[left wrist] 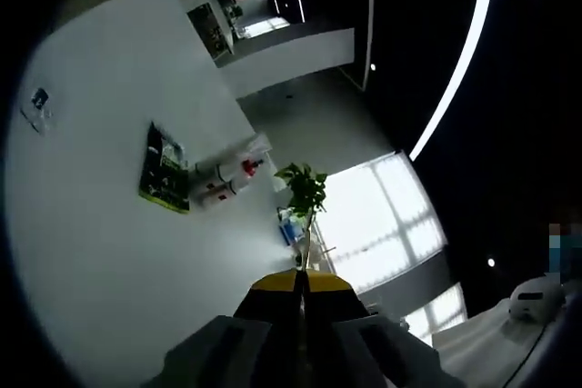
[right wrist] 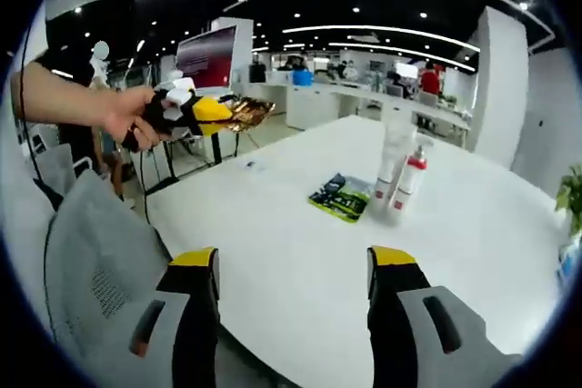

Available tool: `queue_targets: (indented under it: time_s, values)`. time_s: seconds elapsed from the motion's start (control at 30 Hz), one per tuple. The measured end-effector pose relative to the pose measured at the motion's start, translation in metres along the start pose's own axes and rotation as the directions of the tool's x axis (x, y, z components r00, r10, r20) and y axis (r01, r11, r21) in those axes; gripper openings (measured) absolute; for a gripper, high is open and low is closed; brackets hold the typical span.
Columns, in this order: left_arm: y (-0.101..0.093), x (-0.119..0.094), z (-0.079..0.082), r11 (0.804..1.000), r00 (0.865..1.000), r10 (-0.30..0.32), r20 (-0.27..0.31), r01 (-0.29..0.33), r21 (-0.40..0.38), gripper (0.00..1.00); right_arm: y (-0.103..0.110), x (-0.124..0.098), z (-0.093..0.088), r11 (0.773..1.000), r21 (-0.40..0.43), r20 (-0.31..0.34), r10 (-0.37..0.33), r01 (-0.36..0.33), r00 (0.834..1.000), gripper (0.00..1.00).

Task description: Arrange the skincare products in the storage area until every visible bottle or jar stands upright without overlapping.

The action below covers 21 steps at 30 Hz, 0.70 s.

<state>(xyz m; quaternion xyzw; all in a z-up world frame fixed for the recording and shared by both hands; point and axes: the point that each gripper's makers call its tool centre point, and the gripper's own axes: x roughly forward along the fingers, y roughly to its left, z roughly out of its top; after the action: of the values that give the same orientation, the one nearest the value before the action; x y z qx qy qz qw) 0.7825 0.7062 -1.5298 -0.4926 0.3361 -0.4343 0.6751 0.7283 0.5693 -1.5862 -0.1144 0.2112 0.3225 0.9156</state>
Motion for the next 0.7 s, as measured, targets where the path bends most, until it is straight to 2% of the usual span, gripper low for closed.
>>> queue_targets:
  time_s: [0.03,0.2,0.37,0.7]
  values:
    - [0.003,0.002,0.009,1.000,1.000,0.010,-0.001,-0.010,-0.004,0.01,-0.005,0.005,-0.005,0.998,-0.051,-0.016,-0.034,0.033,0.999,0.63]
    - [0.015,0.007,0.030,0.999,0.999,0.039,-0.010,-0.039,-0.022,0.01,-0.012,0.009,-0.011,0.992,-0.090,-0.030,-0.091,0.088,0.995,0.60]
    - [0.028,0.012,0.050,0.997,0.998,0.067,-0.022,-0.068,-0.030,0.01,-0.006,0.012,-0.019,0.988,-0.139,-0.070,-0.071,0.061,0.995,0.58]
    - [0.061,0.021,0.091,0.989,0.991,0.134,-0.013,-0.134,-0.059,0.01,-0.007,0.015,-0.033,0.991,-0.126,-0.133,-0.065,0.049,0.989,0.59]
